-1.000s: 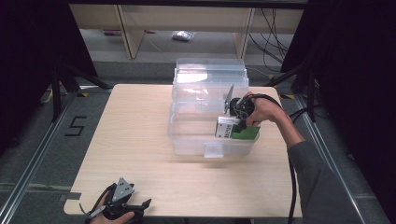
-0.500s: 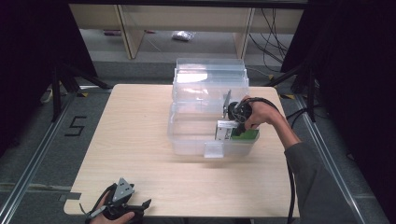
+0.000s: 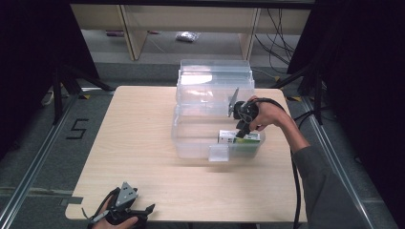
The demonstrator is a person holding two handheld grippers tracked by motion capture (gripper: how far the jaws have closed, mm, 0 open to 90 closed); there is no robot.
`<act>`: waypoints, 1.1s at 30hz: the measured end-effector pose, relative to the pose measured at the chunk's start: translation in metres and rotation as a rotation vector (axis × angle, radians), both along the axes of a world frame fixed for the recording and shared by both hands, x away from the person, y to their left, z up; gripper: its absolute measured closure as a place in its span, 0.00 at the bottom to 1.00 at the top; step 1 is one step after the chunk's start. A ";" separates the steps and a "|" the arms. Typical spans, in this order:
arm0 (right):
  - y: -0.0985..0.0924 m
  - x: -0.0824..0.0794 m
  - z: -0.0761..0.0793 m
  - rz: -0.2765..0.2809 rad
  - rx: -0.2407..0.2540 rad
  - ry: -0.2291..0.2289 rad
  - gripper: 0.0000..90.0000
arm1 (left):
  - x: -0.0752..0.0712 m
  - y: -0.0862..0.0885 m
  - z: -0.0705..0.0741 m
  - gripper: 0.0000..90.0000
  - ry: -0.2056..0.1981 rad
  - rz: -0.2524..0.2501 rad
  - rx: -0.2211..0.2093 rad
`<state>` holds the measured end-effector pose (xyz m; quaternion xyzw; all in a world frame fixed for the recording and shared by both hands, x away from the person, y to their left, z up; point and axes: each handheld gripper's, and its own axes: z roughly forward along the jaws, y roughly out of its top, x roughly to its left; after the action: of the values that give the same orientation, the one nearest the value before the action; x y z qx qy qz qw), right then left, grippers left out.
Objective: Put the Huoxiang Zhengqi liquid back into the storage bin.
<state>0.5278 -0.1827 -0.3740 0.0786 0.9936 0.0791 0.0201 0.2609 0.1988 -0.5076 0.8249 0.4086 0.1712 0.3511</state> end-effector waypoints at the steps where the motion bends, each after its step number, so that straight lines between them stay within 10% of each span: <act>1: -0.003 0.001 0.003 0.009 -0.001 -0.017 0.64 | 0.000 0.000 0.000 0.18 -0.003 -0.005 -0.002; 33: -0.021 -0.019 0.025 -0.198 0.204 -0.054 0.48 | 0.001 0.001 0.000 0.18 -0.002 -0.003 0.010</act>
<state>0.5084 -0.2040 -0.3492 0.1755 0.9669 0.1792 0.0466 0.2617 0.1997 -0.5075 0.8270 0.4062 0.1734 0.3478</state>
